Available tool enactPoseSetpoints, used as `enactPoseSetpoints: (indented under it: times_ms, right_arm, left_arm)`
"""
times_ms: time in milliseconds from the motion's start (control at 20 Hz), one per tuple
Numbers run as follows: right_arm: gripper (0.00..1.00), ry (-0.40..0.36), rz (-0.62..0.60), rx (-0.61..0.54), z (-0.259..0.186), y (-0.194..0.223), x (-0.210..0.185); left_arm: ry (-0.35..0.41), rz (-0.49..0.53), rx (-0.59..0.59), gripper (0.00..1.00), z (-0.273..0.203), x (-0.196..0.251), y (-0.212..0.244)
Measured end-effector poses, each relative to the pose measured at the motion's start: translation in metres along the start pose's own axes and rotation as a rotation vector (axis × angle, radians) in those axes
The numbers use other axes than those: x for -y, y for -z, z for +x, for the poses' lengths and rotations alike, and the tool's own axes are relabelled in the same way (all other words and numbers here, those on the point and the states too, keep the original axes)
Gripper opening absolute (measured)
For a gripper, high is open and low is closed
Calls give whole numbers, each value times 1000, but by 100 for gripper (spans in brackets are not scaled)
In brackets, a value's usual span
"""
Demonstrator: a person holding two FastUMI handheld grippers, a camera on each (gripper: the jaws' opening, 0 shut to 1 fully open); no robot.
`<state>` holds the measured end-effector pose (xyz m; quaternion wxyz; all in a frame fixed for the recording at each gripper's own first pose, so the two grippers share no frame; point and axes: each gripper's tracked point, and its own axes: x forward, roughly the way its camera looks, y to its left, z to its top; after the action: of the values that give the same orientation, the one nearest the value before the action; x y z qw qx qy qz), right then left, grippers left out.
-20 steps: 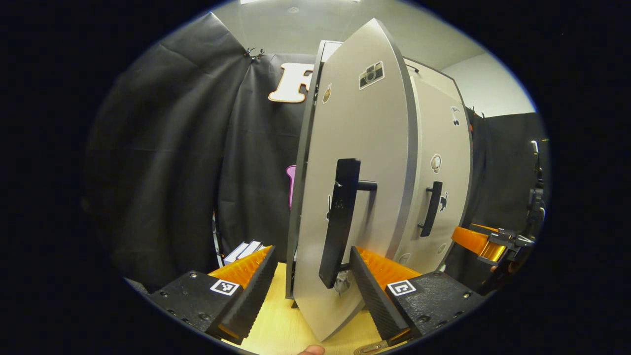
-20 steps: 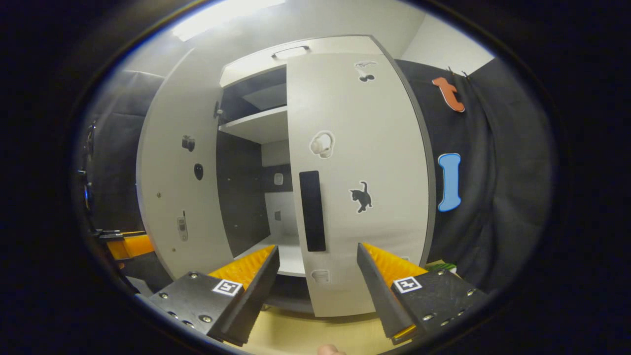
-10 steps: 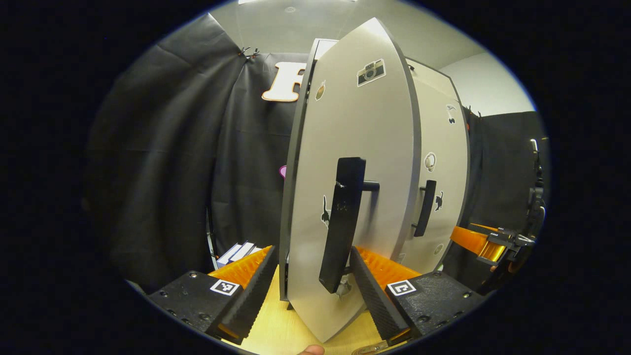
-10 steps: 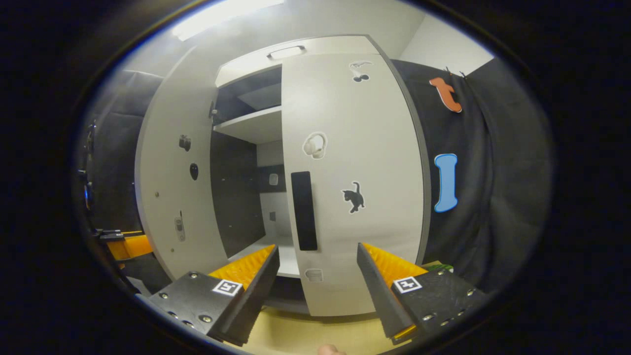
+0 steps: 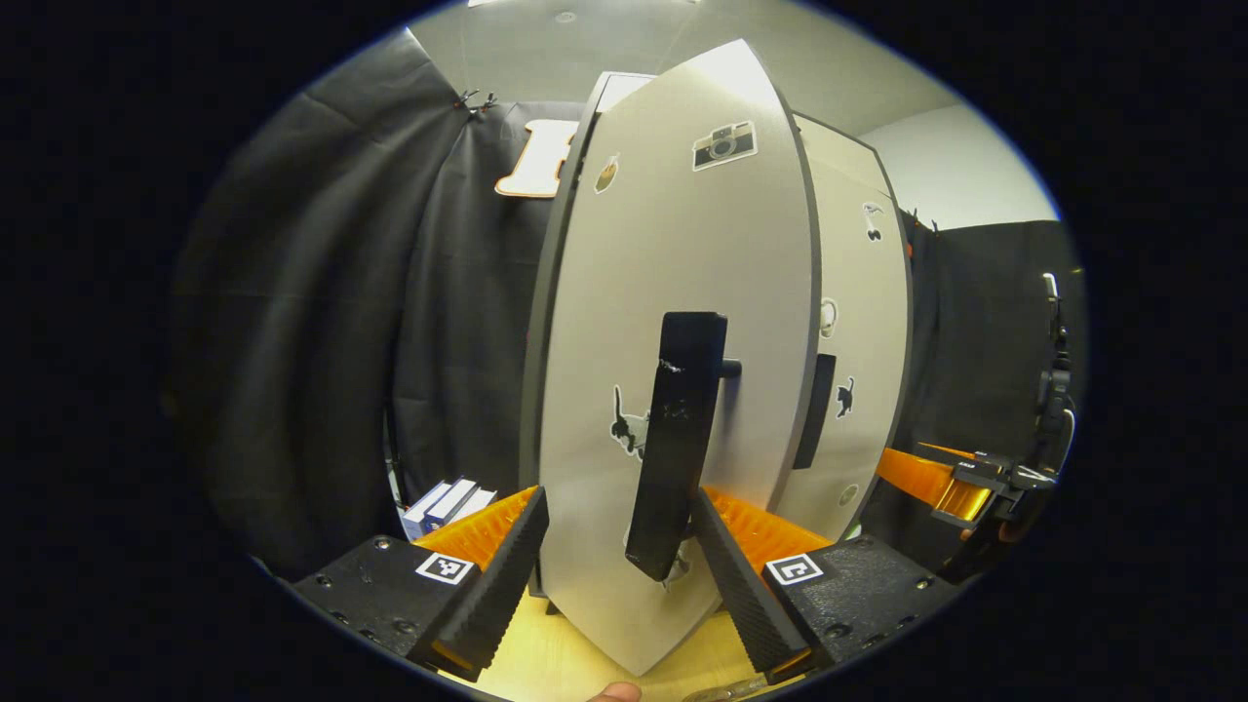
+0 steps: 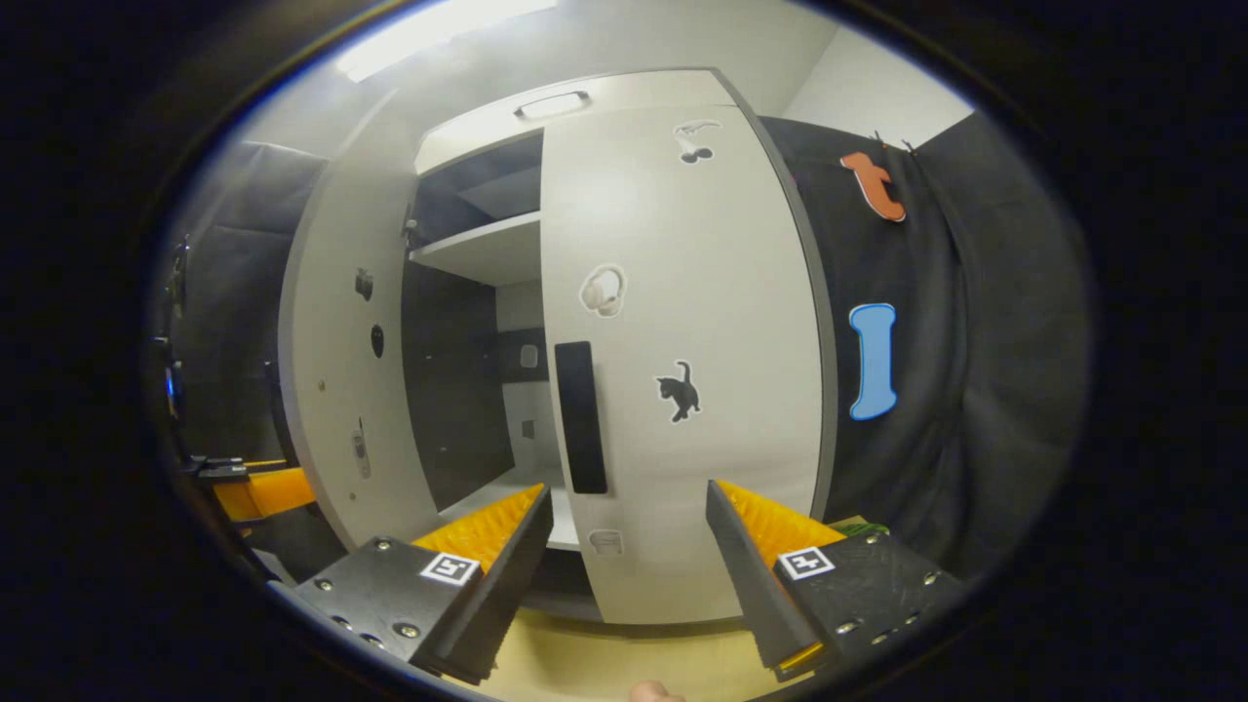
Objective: Grasp the bottle in the cabinet with the left hand and place it on the coaster, then close the right door with the right hand and the left door with the left hand.
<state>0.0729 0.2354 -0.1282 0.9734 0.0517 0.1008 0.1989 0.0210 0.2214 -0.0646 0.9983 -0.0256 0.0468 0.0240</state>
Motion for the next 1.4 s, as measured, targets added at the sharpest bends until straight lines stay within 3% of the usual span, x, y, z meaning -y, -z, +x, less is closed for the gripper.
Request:
enactPoseSetpoints:
  times_ms: [500, 1400]
  right_arm:
    - [96, 43, 4, 12, -14, -6, 26]
    - [96, 70, -5, 34, -29, -12, 38]
  left_arm:
    - [95, 28, 5, 94, 12, 39, -2]
    - [117, 27, 9, 94, 12, 49, -1]
